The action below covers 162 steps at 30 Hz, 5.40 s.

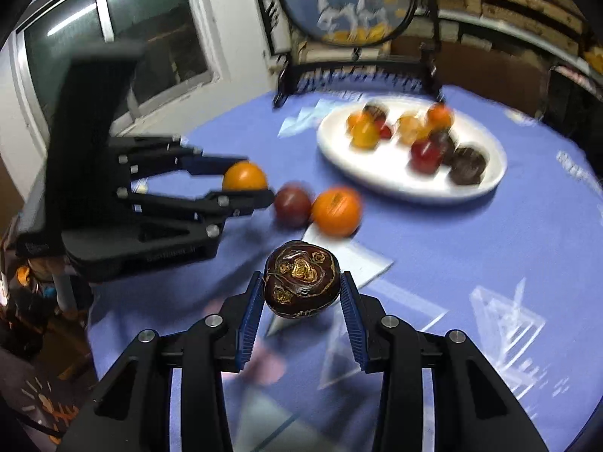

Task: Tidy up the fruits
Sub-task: 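Place orange on plate with left tool while right tool places dark fruit, then grasp red plum with left tool while right tool grasps a tangerine, then place red plum on plate with left tool while right tool places tangerine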

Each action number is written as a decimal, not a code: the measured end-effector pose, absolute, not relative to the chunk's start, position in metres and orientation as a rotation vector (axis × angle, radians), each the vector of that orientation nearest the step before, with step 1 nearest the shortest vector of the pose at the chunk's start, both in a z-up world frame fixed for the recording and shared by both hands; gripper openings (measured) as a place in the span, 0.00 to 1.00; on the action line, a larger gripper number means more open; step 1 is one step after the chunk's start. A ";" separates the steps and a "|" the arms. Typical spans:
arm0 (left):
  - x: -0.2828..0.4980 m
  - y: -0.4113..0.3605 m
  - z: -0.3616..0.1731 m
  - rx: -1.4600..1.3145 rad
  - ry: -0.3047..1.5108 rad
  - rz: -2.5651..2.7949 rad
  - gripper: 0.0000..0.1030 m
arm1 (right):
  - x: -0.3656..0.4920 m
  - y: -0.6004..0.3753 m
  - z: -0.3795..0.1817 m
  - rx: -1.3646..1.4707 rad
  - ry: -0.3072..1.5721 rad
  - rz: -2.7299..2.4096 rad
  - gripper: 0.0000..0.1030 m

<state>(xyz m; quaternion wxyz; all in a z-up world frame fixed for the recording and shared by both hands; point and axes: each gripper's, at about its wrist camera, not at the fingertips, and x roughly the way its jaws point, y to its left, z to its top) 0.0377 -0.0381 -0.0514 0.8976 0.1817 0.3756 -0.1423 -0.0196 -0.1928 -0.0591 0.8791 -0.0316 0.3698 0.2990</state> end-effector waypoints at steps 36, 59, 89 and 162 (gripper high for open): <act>0.204 -0.074 -0.036 0.347 0.722 -0.141 0.60 | 0.167 -0.220 -0.020 0.025 0.649 0.365 0.53; 0.094 -0.052 -0.006 0.361 0.653 -0.218 0.81 | 0.024 -0.185 -0.076 -0.248 0.738 0.486 0.68; 0.071 -0.037 -0.088 0.355 0.864 -0.387 0.84 | 0.030 -0.188 -0.094 -0.181 0.841 0.543 0.41; 0.165 -0.051 0.002 0.237 0.693 -0.170 0.37 | 0.106 -0.228 0.000 0.027 0.615 0.445 0.41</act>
